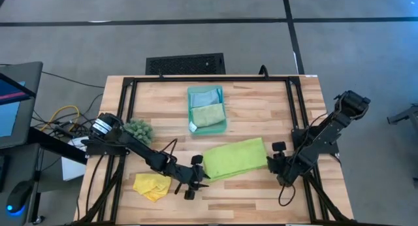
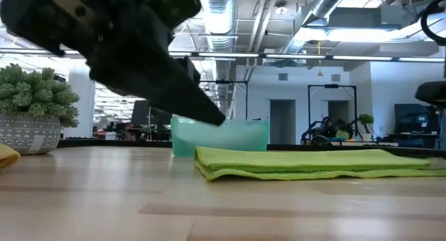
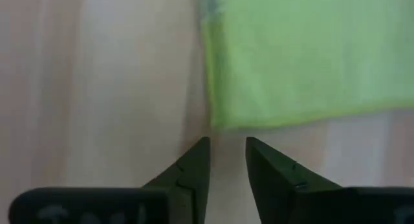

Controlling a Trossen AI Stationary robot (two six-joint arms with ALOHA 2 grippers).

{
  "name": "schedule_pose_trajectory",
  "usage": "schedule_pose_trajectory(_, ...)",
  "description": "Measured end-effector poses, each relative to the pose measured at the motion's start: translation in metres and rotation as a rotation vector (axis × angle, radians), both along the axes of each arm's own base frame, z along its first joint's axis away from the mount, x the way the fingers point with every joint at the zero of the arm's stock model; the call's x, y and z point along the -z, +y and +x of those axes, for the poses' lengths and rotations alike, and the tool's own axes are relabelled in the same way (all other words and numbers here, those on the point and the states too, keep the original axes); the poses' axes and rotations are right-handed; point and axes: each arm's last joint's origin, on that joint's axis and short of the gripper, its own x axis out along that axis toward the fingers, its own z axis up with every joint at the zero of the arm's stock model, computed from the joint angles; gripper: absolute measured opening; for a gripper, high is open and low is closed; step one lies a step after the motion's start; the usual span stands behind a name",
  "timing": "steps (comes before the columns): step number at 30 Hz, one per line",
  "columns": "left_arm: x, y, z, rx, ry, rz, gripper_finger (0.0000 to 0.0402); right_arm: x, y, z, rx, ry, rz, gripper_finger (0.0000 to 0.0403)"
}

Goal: Fold microfiber towels
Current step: Fold the light green microfiber cloth

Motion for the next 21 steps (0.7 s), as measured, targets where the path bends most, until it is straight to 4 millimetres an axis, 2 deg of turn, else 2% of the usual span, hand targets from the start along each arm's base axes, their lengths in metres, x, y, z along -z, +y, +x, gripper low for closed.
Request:
schedule_pose_trajectory(8, 0.003, 0.003, 0.0, -0.07, 0.004, 0.048, 0.0153, -0.001, -0.002, -0.003, 0.04, 0.045, -0.007, 0.0109)
schedule_pose_trajectory(12, 0.003, 0.006, 0.001, -0.098, -0.001, 0.043, 0.015, -0.009, -0.004, -0.004, 0.071, 0.05, -0.027, 0.0094)
schedule_pose_trajectory(17, 0.007, 0.013, 0.006, -0.144, 0.011, 0.008, 0.0125, -0.022, -0.004, 0.002, 0.061, -0.096, -0.071, 0.0063)
schedule_pose_trajectory(21, 0.01, 0.012, 0.006, -0.128, 0.02, -0.007, 0.0102, -0.019, -0.007, 0.012, 0.022, -0.172, -0.054, 0.004)
